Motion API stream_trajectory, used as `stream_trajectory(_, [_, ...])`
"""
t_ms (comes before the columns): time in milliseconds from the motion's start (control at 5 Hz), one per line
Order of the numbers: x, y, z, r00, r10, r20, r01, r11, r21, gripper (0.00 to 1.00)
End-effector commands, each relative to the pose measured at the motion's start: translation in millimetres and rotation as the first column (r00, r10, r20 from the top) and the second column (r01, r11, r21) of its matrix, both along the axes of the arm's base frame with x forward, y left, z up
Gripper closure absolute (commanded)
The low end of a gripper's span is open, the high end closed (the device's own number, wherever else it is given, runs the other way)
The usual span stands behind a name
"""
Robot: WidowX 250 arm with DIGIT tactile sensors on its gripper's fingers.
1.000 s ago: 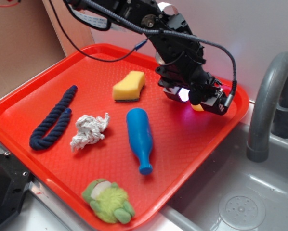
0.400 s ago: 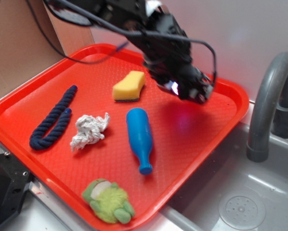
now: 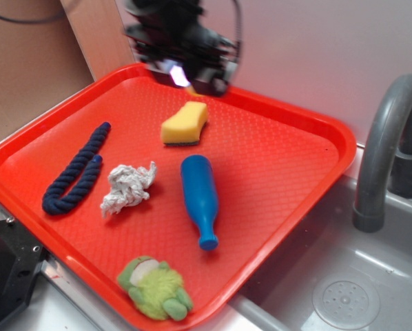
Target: Grab the yellow duck.
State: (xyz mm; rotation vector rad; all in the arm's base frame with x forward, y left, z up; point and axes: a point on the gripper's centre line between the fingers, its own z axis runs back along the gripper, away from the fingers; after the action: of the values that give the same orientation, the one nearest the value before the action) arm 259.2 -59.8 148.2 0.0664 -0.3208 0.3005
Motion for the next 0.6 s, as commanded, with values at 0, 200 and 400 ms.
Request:
stream_trajectory(0, [-17.3,19.0,91.5,0.994,-0.011,-0.104,0.002,0.996,-0.087,1.00])
stream_trajectory(200, [-14.6,22.8,119.3,0.992,-0.063,-0.105,0.054,0.995,-0.081,1.00])
stream_trajectory(400, [-11.3,20.0,123.3,0.986,-0.127,-0.107,0.123,0.991,-0.042,1.00])
